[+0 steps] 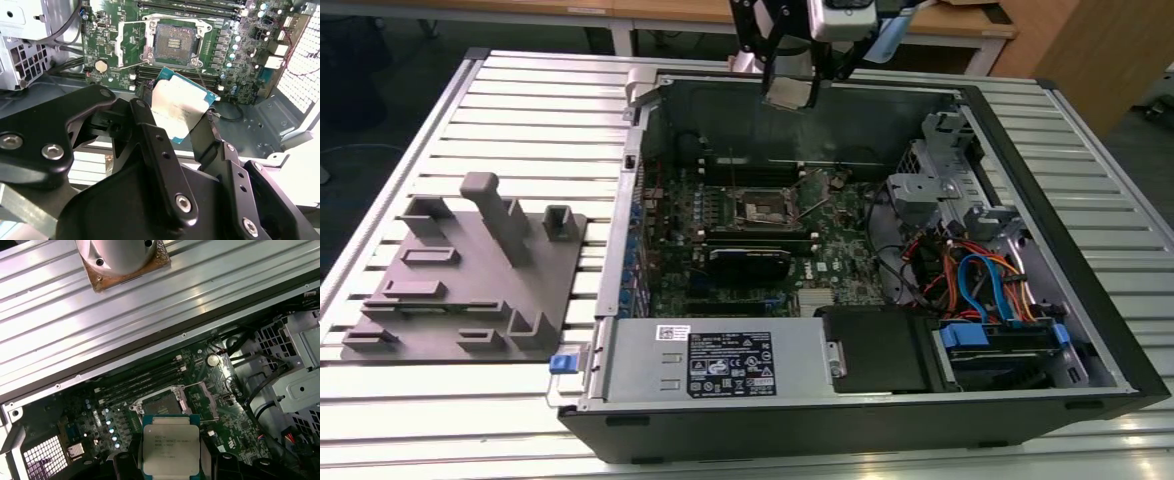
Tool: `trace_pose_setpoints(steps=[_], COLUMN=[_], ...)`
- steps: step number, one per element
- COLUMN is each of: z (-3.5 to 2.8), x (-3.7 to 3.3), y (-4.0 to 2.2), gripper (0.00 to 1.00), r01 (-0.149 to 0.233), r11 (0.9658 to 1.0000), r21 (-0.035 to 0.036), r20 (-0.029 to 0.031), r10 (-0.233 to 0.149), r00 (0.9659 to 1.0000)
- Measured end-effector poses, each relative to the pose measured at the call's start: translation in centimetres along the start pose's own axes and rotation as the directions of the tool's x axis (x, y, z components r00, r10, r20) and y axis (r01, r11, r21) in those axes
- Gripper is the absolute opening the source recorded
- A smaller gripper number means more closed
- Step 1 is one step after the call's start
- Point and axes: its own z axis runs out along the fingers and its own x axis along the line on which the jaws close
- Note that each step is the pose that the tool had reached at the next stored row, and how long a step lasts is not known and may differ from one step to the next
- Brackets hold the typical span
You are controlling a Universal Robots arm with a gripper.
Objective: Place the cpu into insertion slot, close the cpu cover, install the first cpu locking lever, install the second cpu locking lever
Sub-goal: 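Place the cpu into insertion slot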
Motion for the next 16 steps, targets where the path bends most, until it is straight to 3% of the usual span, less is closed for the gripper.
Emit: trace_pose_setpoints(steps=[12, 16], z=[0.02, 0.02], x=[0.0, 0.0], y=[0.0, 0.0], gripper=[0.54, 0.54], r01=[-0.072, -0.079], r11=[0.9974, 0.9969], r21=[-0.0016, -0.0017], r20=[0.0064, 0.007], r10=[0.072, 0.079], r00=[0.9974, 0.9969])
